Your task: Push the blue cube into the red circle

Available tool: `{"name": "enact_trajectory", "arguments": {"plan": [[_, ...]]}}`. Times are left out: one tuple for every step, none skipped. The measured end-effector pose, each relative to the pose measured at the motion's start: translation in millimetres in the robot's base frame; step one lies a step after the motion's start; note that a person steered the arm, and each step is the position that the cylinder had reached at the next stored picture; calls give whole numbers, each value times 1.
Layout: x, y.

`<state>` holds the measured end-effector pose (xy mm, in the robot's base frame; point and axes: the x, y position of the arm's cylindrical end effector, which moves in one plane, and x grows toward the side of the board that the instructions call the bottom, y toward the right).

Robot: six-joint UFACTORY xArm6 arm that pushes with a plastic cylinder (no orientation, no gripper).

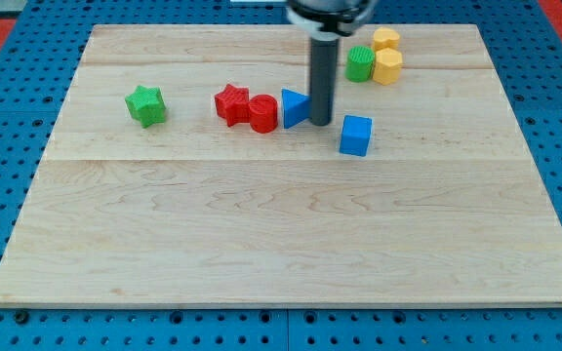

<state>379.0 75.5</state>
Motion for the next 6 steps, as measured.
{"name": "enact_trajectory", "arguments": {"plan": [[0, 73], [19, 116], [53, 92], [38, 24], [15, -24], [56, -51]]}}
